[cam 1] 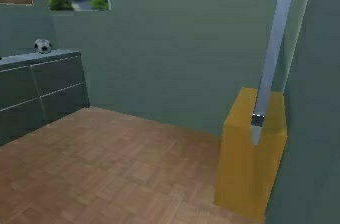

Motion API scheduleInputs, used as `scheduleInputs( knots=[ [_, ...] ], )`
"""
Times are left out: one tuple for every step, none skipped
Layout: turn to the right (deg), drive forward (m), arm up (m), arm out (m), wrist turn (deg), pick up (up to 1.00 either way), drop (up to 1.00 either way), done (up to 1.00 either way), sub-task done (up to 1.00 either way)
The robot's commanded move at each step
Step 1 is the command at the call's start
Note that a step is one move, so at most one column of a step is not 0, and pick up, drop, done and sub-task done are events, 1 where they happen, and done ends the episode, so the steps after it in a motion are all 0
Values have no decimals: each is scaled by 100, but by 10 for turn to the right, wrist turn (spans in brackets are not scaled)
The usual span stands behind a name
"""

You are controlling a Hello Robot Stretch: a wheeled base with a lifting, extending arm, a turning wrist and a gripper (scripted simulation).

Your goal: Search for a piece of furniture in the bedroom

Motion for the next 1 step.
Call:
scheduleInputs(
  knots=[
    [90,0,0,0,0,0,0,0,0]
  ],
)
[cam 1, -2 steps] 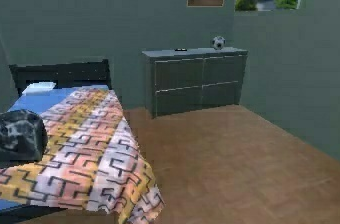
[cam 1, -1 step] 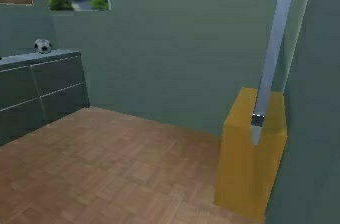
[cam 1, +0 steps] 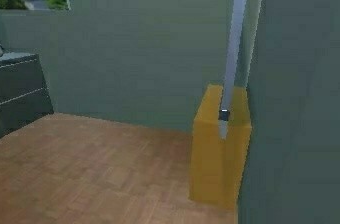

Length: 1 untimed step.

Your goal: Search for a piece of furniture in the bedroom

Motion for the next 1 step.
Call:
scheduleInputs(
  knots=[
    [0,45,0,0,0,0,0,0,0]
  ],
)
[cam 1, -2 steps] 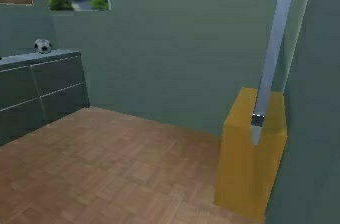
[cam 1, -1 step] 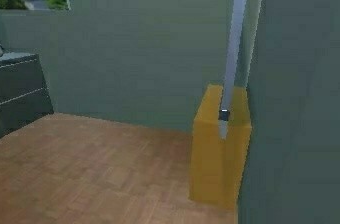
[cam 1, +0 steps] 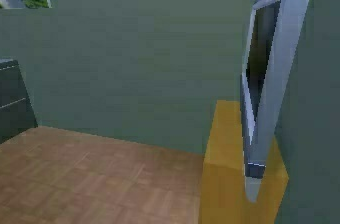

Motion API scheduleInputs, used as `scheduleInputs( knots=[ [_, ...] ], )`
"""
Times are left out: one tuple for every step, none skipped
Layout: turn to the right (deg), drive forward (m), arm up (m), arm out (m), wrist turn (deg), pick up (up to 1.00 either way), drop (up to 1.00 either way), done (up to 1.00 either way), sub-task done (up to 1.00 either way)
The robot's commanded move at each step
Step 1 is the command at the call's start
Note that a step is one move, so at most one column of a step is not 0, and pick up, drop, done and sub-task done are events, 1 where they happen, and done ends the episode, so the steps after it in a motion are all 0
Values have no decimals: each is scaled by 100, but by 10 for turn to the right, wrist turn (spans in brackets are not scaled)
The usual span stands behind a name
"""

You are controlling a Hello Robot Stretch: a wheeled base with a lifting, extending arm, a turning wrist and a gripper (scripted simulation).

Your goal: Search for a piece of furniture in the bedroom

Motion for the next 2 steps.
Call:
scheduleInputs(
  knots=[
    [210,0,0,0,0,0,0,0,0],
    [0,0,0,0,0,0,0,100,0]
  ],
)
